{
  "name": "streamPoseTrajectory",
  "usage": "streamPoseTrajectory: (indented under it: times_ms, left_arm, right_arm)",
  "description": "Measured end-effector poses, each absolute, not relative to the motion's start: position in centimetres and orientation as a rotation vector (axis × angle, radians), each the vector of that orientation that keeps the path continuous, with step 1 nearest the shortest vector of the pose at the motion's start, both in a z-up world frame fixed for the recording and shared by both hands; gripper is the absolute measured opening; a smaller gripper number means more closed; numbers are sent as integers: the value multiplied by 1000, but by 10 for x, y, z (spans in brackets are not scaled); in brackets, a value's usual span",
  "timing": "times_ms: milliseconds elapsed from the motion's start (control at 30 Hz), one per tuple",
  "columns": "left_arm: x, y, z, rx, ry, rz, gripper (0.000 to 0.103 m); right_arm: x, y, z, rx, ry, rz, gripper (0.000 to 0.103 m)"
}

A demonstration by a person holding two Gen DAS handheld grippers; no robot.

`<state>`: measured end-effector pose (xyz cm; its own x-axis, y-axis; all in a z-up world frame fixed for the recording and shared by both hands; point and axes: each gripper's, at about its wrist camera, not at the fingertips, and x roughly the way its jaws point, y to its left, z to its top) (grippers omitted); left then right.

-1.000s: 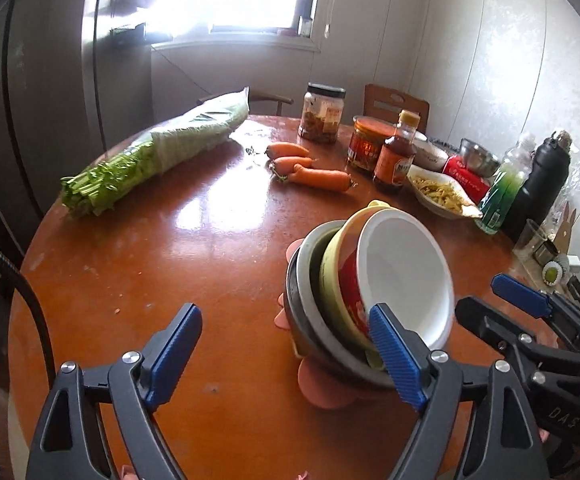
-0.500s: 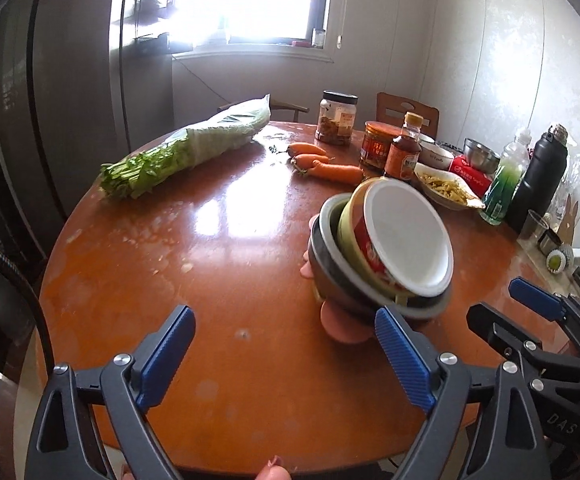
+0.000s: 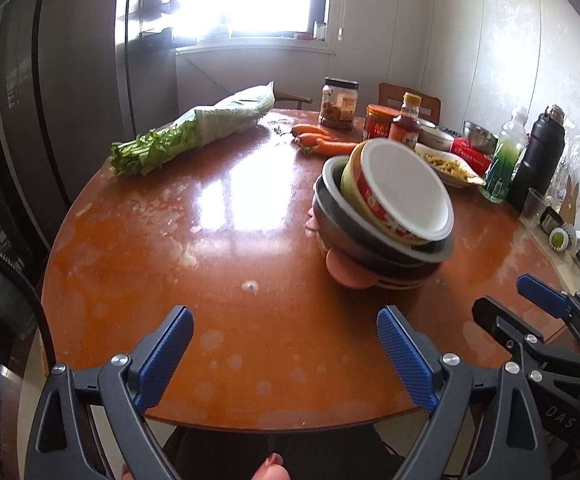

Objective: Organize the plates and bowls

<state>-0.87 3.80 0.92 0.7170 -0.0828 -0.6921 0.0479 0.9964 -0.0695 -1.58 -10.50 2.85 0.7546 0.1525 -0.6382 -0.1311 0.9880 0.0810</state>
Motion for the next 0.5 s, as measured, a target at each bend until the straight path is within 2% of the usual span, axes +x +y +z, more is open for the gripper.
streamPoseTrajectory:
  times_ms: [500]
  left_arm:
    - [-20, 30, -2, -24, 791, -76, 93]
  right_arm:
    - [-30, -114, 19, 47, 705, 126, 77]
